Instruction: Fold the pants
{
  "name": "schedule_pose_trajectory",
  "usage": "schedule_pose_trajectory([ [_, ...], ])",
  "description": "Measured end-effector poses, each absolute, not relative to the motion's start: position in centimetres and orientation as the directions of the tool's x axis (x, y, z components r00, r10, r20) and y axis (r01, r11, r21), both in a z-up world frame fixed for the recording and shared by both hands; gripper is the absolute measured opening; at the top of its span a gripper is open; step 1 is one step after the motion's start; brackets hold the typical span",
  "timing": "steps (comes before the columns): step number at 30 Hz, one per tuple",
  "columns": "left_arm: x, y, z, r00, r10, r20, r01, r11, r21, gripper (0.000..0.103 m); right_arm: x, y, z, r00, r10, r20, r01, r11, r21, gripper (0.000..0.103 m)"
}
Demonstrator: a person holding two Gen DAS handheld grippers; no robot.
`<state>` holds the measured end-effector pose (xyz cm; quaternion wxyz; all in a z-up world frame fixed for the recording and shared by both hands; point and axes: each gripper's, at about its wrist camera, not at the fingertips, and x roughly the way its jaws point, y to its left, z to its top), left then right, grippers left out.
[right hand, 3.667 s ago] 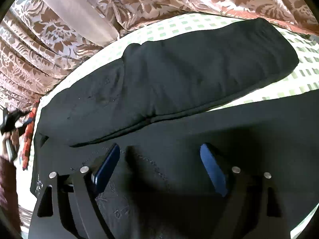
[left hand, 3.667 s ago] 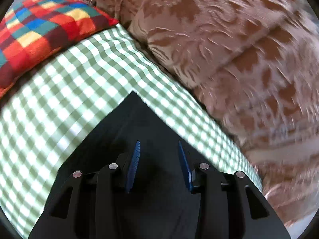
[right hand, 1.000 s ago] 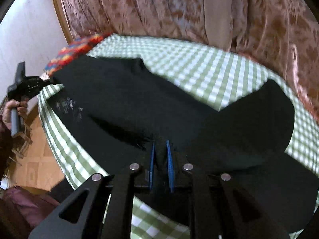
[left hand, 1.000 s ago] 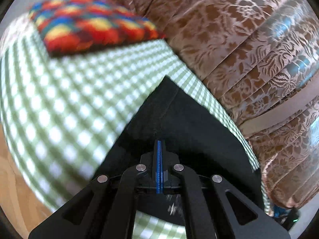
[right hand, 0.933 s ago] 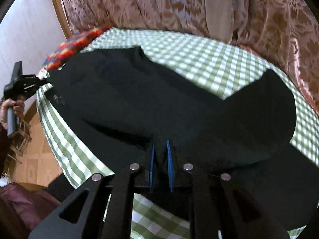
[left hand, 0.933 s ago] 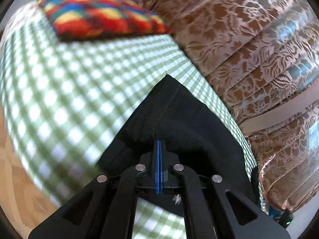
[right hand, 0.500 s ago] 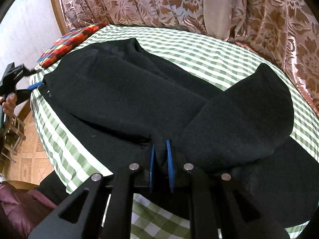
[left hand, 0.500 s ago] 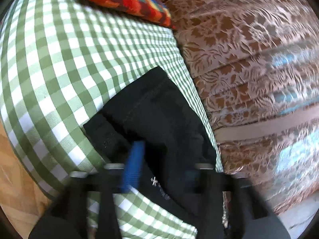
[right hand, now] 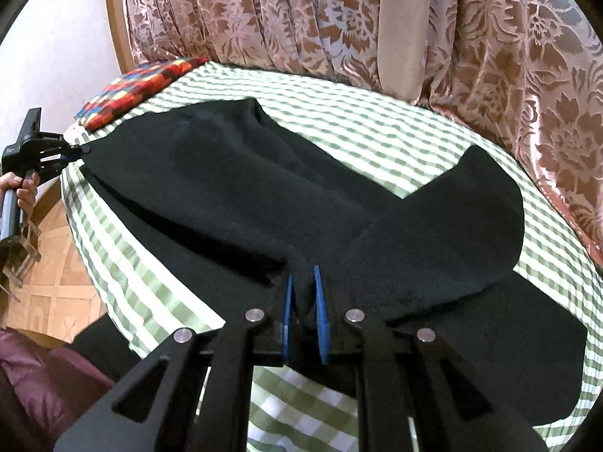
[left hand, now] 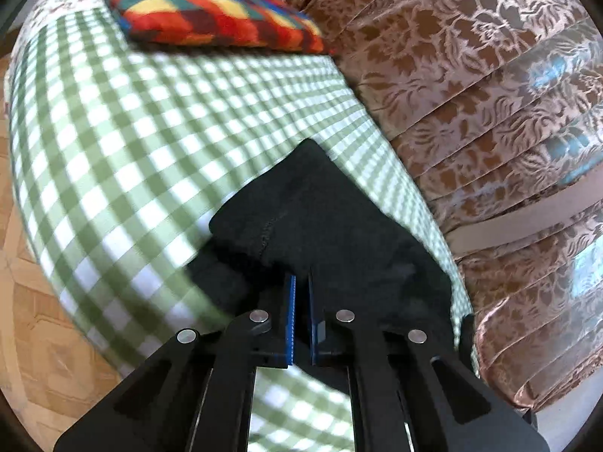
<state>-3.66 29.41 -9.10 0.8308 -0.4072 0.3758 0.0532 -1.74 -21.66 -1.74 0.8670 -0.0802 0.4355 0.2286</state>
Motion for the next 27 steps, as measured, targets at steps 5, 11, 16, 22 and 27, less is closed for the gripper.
schedule_pose_trajectory([
  [5,-3.7,29.3,-11.1,0.686,-0.217,-0.694,-0.425,0.655,-0.625,0.004,-1.2,-21.1,-3.0,0.505,0.297,-0.81,-0.451,0.892,0.045,0.01],
  [11,-3.3,29.2,-11.1,0.664,-0.209,-0.718,-0.425,0.685,-0.592,0.004,-1.4,-21.0,-3.6,0.476,0.295,-0.829,-0.475,0.879,0.04,0.01],
  [16,-3.9,29.0,-10.7,0.659,-0.186,-0.728,-0.436,0.695,-0.572,0.009,-1.2,-21.3,-4.1,0.449,0.311,-0.837,-0.46,0.884,0.082,0.019],
  [22,-4.3,27.3,-7.0,0.645,0.022,-0.763,-0.449,0.82,-0.356,0.015,-1.9,-23.5,-1.6,0.402,0.405,-0.821,-0.477,0.858,0.19,0.055],
  [27,-4.2,23.7,-4.9,0.682,0.073,-0.728,-0.362,0.898,-0.249,0.015,-1.6,-27.8,1.2,0.446,0.433,-0.783,-0.388,0.882,0.267,0.064],
])
